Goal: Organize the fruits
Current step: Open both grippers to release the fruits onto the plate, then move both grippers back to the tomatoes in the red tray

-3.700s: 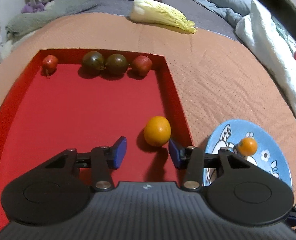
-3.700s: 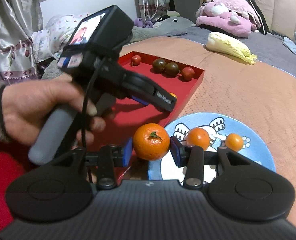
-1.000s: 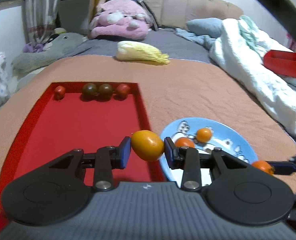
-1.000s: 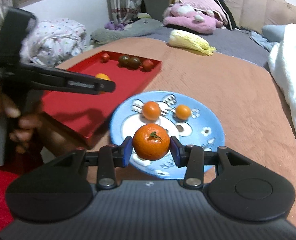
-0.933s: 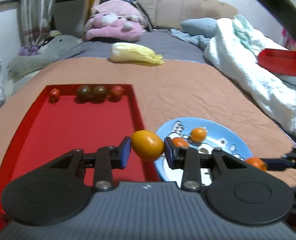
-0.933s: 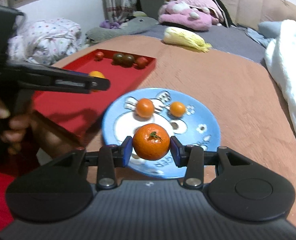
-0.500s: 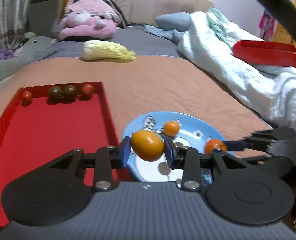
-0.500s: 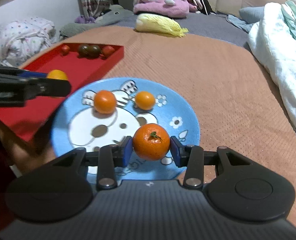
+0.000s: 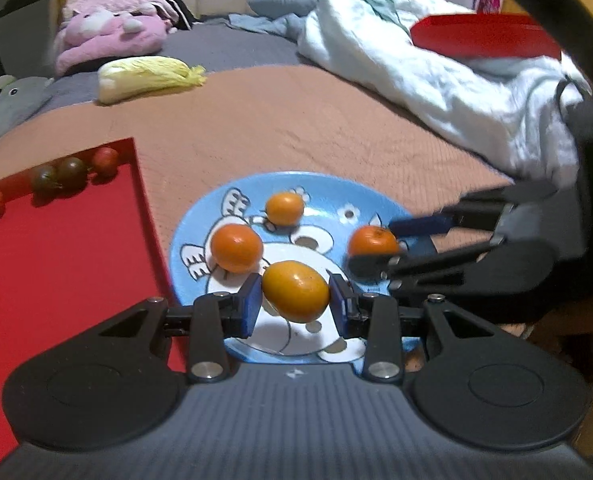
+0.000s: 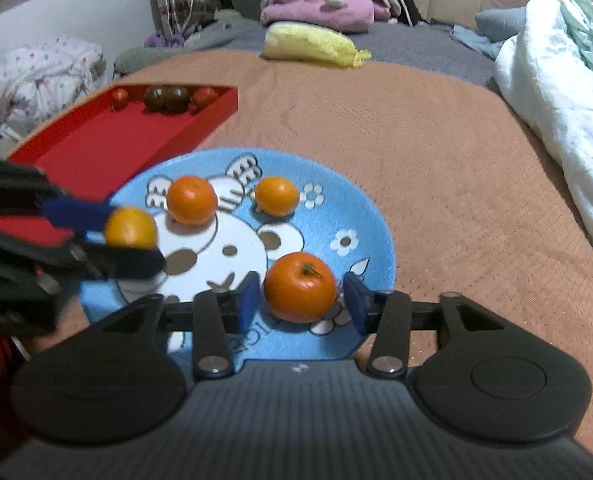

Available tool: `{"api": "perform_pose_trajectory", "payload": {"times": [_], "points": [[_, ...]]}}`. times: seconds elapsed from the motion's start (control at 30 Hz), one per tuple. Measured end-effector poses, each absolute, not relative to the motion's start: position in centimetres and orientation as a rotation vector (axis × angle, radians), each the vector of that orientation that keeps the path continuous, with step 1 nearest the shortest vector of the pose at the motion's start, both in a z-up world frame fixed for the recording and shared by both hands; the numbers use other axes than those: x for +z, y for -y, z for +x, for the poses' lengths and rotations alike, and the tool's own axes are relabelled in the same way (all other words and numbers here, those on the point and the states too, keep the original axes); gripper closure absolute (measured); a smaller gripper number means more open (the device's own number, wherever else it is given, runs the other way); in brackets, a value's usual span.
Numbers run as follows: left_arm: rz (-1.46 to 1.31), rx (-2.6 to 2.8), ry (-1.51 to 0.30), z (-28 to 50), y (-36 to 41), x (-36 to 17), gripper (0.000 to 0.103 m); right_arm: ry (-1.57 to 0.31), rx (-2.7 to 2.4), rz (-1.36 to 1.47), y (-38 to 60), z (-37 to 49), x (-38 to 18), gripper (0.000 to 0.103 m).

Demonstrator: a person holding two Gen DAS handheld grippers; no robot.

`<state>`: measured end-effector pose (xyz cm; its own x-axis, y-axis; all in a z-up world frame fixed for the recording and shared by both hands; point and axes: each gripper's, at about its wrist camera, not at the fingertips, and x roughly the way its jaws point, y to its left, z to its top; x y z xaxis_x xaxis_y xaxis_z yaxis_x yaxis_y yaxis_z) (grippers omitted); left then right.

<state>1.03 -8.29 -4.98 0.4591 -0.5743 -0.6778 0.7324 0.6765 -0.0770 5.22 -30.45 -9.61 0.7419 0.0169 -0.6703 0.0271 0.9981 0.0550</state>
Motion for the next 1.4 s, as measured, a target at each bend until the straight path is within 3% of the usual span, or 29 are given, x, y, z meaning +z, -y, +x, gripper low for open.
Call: {"api": "perform_pose_trajectory", "payload": {"times": [0.3, 0.37, 0.47, 0.97, 1.4], "points": [[0.298, -0.793, -0.767, 1.5, 9.3, -6.2, 0.058, -0.667, -0.021, 0.099, 31.3, 3.4, -7.1, 0.05], [0.286, -0.786, -0.749, 1.5, 9.1, -5.8, 0.043, -0.66, -0.016, 0.098, 31.2, 3.2, -6.7, 0.05], [0.257, -0.767, -0.725, 1.5, 8.5, -5.2, 0.031, -0.651, -0.011, 0.1, 31.1, 3.2, -6.2, 0.05], [0.062, -0.533, -0.659, 4.2, 1.6, -1.9, 0.031, -0.623, 0.068, 0.064, 27.8, 5.5, -4.7, 0.051], [0.005, -0.229, -0.667, 12.0, -5.3, -1.0, 0.032, -0.591, 0.213, -0.047, 22.0, 12.1, -2.8, 0.051]]}}
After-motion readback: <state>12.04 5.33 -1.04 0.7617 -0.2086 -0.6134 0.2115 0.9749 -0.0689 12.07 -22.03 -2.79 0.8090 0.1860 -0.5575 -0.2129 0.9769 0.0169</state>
